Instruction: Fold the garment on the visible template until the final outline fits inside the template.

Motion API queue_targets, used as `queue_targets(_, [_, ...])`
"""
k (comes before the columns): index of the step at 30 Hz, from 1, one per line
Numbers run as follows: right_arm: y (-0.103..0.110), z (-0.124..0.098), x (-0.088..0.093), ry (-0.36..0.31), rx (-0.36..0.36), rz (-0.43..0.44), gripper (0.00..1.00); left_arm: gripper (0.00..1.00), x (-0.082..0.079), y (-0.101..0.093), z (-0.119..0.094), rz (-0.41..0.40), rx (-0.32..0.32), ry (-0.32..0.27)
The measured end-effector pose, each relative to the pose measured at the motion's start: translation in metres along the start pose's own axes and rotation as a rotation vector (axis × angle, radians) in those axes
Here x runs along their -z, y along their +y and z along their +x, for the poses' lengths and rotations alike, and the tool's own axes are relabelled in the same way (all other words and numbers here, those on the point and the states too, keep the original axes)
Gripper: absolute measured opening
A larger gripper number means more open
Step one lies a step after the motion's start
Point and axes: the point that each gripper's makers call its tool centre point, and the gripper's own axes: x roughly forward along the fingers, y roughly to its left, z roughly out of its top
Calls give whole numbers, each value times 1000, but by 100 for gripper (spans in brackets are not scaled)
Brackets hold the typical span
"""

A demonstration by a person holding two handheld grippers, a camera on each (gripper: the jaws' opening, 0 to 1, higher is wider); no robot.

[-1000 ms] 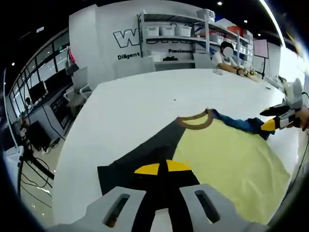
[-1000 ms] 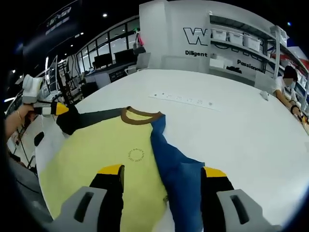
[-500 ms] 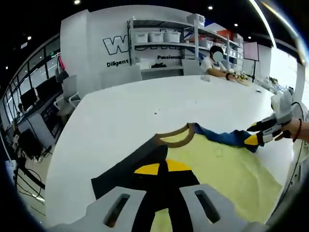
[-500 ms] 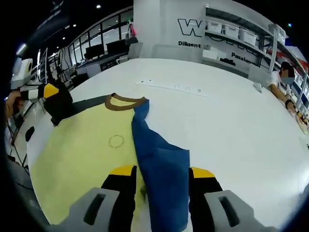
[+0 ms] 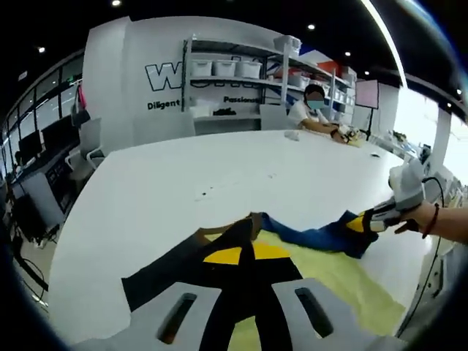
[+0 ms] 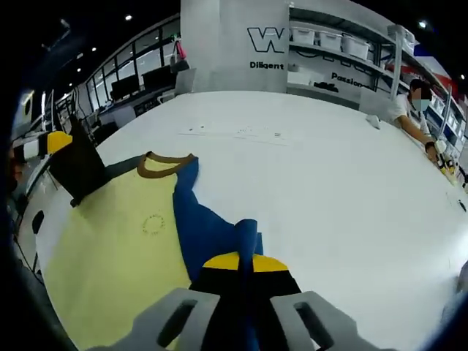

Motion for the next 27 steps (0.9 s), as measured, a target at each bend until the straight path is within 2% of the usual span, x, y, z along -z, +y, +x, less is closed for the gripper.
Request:
queue_targets(7, [-31,-13,-10,-29,89,2,0,6,-11,-29,8,42,39,-13])
queue_targets(15, [-56,-27,-9,-38,144,7,0,6,-27,-59,17,71,86,-37])
queue_targets(20, [-75,-37,-14,-64,204,11,0,7,-35,-82,21,92,119,-54])
queue_targets(27, [-79,-40,-18,-76,200,5,0,7,-39,-111,36,103,152,-70])
